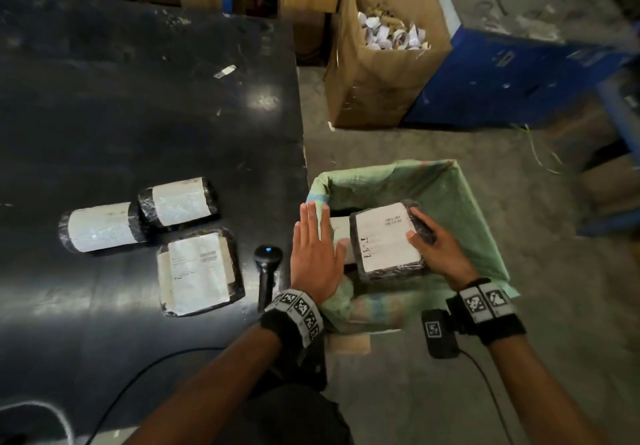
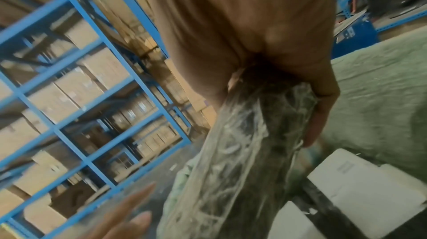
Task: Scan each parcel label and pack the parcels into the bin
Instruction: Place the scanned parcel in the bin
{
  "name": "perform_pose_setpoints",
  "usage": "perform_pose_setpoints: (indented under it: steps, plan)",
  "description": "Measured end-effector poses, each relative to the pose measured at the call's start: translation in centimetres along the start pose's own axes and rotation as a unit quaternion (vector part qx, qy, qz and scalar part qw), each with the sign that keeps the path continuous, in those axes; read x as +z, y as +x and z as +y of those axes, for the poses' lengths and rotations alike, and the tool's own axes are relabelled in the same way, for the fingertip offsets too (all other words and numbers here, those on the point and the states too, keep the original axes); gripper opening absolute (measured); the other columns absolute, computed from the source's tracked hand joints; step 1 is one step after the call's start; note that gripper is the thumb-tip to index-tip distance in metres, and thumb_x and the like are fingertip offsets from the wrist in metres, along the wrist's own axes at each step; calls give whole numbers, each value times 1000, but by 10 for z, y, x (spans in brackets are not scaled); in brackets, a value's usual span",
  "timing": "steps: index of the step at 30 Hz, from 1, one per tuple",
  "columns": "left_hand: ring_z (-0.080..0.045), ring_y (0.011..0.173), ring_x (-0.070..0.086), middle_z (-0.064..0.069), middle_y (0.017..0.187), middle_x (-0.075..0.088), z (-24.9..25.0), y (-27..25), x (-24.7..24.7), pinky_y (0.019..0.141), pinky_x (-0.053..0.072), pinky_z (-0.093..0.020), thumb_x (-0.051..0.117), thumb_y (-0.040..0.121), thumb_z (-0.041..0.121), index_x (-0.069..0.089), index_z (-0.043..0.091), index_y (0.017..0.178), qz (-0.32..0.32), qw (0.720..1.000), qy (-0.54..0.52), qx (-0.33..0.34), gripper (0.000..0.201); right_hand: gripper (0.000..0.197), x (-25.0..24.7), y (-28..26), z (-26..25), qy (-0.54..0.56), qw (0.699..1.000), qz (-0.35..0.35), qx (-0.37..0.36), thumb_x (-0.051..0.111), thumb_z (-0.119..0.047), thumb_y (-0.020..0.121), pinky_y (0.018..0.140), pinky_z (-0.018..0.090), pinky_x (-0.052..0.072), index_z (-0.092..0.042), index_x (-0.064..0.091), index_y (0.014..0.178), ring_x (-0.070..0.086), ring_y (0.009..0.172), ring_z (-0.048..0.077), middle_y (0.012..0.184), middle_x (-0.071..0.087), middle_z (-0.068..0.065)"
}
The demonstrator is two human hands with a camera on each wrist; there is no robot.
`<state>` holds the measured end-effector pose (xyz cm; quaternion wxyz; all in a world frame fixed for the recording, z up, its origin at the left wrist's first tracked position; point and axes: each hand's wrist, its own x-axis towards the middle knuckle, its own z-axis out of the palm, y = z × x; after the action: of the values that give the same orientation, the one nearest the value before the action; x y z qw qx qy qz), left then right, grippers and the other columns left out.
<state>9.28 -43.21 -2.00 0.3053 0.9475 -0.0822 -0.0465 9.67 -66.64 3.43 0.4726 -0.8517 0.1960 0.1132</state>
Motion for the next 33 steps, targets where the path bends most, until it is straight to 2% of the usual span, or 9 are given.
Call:
perform_pose_setpoints:
  steps: [5, 8, 15, 19, 21, 23, 26, 29, 33]
  plan:
    - [-31, 156, 3, -19, 168, 0, -9, -1, 46, 124, 23, -47, 33, 101, 33, 3, -1, 159, -38, 995, 85, -21, 73, 53, -4, 75, 9, -150, 982, -87, 69, 58, -9, 95, 110, 26, 32, -7, 44, 146, 45, 137, 26, 150, 46, 12]
    - [-30, 156, -4, -16, 168, -6, -12, -6, 52, 125, 19, -45, 20, 100, 28, -3, 1, 159, -43, 993, 106, -38, 69, 55, 18, 114, 14, -189, 970, -119, 98, 61, -15, 94, 112, 26, 32, -10, 46, 146, 48, 135, 26, 148, 49, 10]
    - [-28, 157, -4, -13, 169, -7, -15, -5, 52, 126, 17, -44, 29, 102, 30, -4, 4, 159, -50, 988, 138, -39, 71, 56, 73, 148, 48, -141, 980, -125, 57, 58, -8, 96, 107, 22, 33, -11, 41, 149, 46, 137, 26, 150, 46, 12]
    - [-28, 157, 1, -13, 169, 0, -23, -6, 46, 125, 21, -46, 31, 103, 38, 1, 8, 161, -57, 990, 125, -26, 71, 77, 107, 149, 91, -272, 947, -161, 54, 44, -2, 95, 117, 34, 24, -26, 7, 158, 18, 150, 32, 167, 0, 2]
    - [-28, 157, 3, -13, 169, 1, -34, -7, 40, 126, 19, -45, 28, 104, 47, 3, 15, 162, -81, 992, 101, -9, 70, 88, 114, 151, 98, -320, 928, -171, 84, 41, 0, 89, 114, 37, 32, -34, -3, 157, 24, 148, 36, 166, -8, 3]
    - [-26, 157, -1, -10, 170, -1, -45, -9, 30, 127, 13, -40, 23, 101, 57, 2, 26, 162, -111, 993, 37, -6, 71, 86, 113, 151, 87, -351, 915, -168, 107, 41, -3, 90, 96, 36, 43, -39, 0, 156, 46, 133, 39, 166, 3, 8]
    - [-27, 155, 18, -10, 167, 20, -64, -12, 5, 124, 26, -43, 25, 98, 57, 18, 25, 161, -88, 995, -33, -45, 71, 69, 98, 156, 61, -394, 904, -145, 83, 43, -20, 94, 113, 46, 31, -37, 16, 156, 38, 137, 39, 161, 24, 15]
    - [-30, 135, 47, -13, 147, 48, -95, -17, -24, 111, 43, -46, 45, 99, 42, 38, 20, 154, 10, 997, -46, -68, 59, 55, 84, 143, 16, -318, 944, -84, 32, 46, -35, 92, 111, 50, 38, -35, 40, 147, 48, 133, 35, 148, 50, 9]
    - [-38, 142, 37, -18, 149, 44, -156, -41, -52, 116, 35, -53, 44, 93, 48, 39, 18, 152, 81, 988, 1, -133, 67, 36, 98, 70, -66, -185, 979, 36, -77, 51, -39, 95, 90, 38, 51, -32, 54, 130, 67, 98, 21, 106, 72, -4]
